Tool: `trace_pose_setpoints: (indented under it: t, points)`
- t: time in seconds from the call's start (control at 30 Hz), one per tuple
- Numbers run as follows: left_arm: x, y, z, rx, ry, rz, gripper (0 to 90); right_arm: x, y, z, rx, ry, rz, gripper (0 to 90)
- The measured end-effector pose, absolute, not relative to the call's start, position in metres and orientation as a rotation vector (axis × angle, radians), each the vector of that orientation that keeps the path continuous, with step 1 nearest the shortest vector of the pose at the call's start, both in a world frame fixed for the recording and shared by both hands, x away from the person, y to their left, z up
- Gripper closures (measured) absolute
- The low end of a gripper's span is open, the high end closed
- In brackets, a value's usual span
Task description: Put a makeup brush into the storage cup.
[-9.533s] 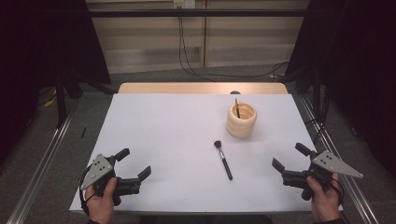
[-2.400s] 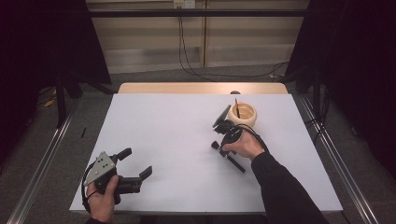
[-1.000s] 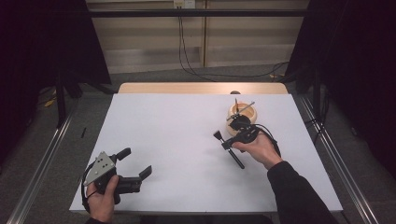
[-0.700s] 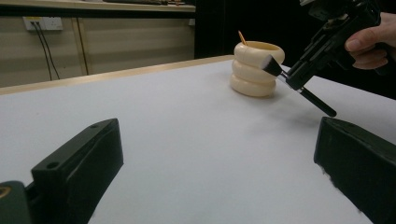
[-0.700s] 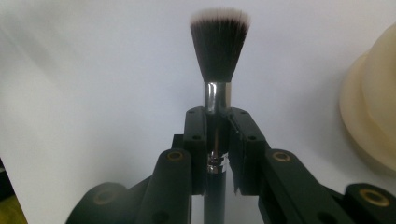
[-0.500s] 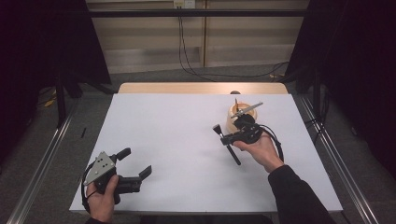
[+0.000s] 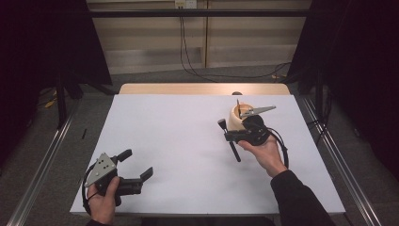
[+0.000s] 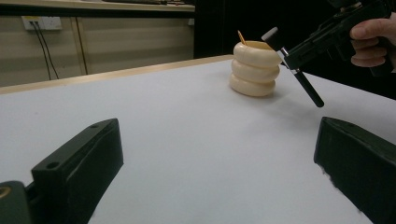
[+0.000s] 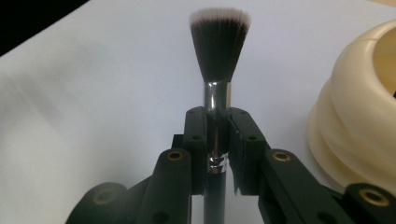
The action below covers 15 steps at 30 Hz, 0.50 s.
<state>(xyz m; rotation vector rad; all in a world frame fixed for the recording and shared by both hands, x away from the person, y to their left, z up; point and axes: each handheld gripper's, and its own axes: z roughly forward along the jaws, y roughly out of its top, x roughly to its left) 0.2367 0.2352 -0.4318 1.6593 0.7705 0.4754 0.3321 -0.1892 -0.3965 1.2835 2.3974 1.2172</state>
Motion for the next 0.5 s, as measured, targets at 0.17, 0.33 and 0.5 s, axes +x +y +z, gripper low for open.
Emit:
trace_pose_setpoints:
  t: [0.17,0.33,0.5]
  points:
    - [0.2368,0.2351,-0.4318,1.66,0.771,0.474,1.4,0.328,-0.1942,-0.3938,1.252,2.312,1.306,78.4]
    - [0.2369,0.2357,-0.4318,1.657,0.769,0.472,1.4,0.3252,-0.1968,-0.3902,1.228,2.253,1.373,78.4]
    - [0.2368,0.2356,-0.4318,1.657,0.769,0.474,1.4,0.3232,-0.1984,-0.3884,1.21,2.219,1.443,78.4]
